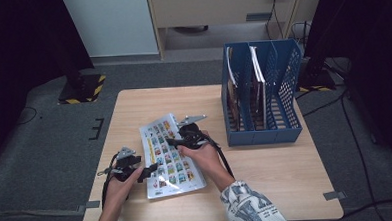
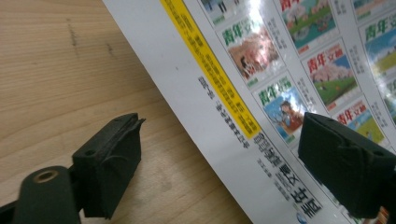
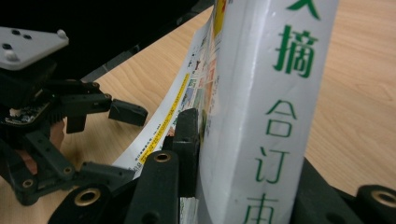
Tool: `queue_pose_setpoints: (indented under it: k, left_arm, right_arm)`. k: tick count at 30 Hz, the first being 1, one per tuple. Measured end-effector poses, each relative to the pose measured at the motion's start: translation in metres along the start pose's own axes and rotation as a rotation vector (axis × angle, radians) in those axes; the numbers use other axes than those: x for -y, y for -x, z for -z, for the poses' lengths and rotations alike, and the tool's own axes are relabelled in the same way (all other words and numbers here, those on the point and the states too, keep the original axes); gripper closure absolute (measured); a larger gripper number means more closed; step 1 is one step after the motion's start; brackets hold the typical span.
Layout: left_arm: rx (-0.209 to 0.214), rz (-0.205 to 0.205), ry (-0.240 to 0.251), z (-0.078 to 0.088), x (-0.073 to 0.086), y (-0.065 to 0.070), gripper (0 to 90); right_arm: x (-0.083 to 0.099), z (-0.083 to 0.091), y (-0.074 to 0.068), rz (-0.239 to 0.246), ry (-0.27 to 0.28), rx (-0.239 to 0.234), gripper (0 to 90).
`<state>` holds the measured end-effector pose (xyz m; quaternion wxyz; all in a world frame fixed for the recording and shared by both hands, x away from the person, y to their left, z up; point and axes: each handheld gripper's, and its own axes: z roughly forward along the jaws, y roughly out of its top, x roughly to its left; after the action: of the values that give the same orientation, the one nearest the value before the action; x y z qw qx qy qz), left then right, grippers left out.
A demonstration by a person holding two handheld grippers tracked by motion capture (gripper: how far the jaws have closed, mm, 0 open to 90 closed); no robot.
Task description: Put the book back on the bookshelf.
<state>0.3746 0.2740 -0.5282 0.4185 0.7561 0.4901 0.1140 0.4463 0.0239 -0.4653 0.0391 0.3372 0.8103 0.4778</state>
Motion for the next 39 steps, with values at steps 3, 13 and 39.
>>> queue_pose_setpoints:
  k: [3, 13, 39]
  left_arm:
    - [0.017, -0.004, -0.022, -0.004, 0.0, 0.002, 9.9]
    - [0.073, 0.009, -0.018, -0.006, 0.0, 0.005, 16.3]
    - [0.15, 0.113, 0.03, 0.004, -0.005, -0.006, 54.9]
  right_arm:
    - [-0.002, 0.004, 0.0, 0.022, 0.029, 0.004, 72.5]
    - [-0.006, 0.014, 0.0, 0.04, 0.097, 0.009, 72.8]
    - [-0.012, 0.023, -0.005, 0.087, 0.216, -0.062, 73.7]
